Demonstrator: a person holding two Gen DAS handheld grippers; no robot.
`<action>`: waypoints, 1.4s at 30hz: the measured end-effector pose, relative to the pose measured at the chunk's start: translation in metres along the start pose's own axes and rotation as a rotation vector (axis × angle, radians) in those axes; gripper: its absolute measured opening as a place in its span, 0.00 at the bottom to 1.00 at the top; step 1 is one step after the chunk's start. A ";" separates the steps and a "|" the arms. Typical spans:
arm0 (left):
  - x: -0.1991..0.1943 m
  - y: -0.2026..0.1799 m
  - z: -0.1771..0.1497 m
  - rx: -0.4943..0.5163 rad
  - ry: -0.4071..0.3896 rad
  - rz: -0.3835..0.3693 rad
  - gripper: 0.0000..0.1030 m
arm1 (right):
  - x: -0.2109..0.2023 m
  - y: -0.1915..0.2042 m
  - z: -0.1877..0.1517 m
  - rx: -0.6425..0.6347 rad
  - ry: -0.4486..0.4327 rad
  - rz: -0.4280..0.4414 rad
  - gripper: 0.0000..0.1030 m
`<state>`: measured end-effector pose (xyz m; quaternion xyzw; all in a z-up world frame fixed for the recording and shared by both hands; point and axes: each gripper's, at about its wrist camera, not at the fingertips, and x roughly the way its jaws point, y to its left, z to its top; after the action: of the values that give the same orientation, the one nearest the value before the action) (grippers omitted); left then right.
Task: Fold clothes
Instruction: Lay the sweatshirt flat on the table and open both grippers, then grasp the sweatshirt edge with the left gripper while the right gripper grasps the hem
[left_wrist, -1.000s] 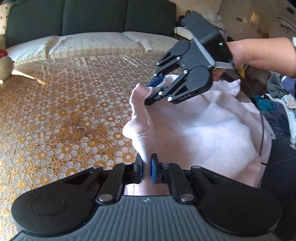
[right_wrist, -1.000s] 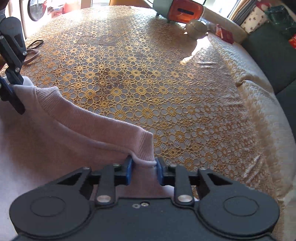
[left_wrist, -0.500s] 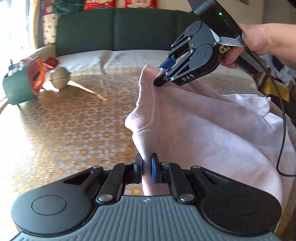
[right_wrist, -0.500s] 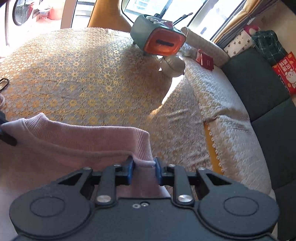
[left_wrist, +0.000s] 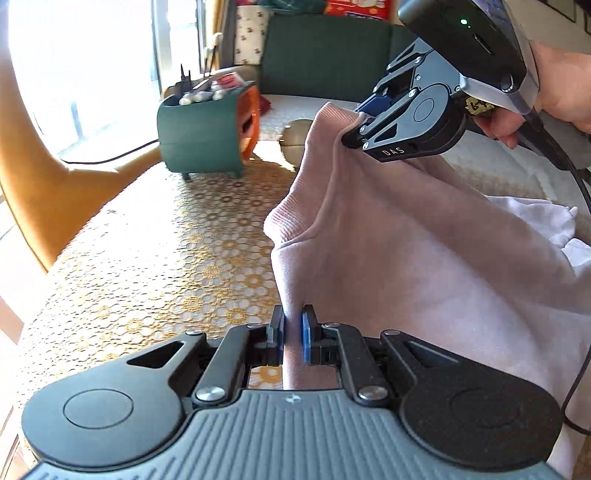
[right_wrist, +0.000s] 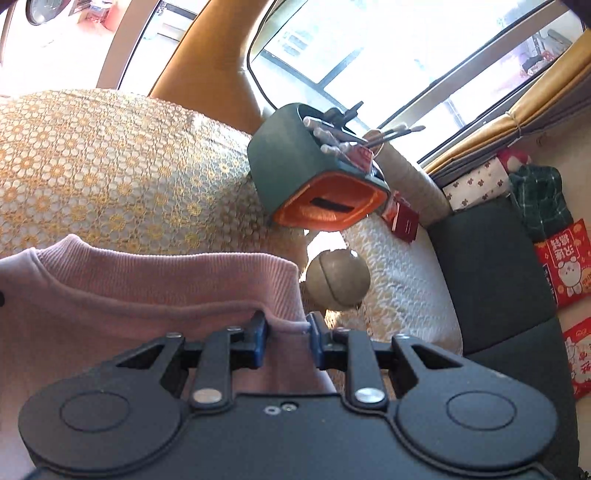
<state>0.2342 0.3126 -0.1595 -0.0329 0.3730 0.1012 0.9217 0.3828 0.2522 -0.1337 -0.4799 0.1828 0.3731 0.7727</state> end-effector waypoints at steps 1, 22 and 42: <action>0.005 0.006 -0.002 -0.012 0.015 0.012 0.07 | 0.006 0.004 0.007 0.008 -0.009 0.002 1.00; -0.036 -0.046 -0.020 0.118 -0.002 -0.040 0.27 | -0.157 -0.052 -0.293 0.652 0.260 0.063 1.00; -0.101 -0.157 -0.113 0.438 0.075 -0.333 0.64 | -0.189 0.026 -0.390 1.015 0.124 0.298 1.00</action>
<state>0.1198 0.1271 -0.1732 0.1026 0.4095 -0.1361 0.8962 0.2688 -0.1593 -0.2122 -0.0357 0.4517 0.3145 0.8341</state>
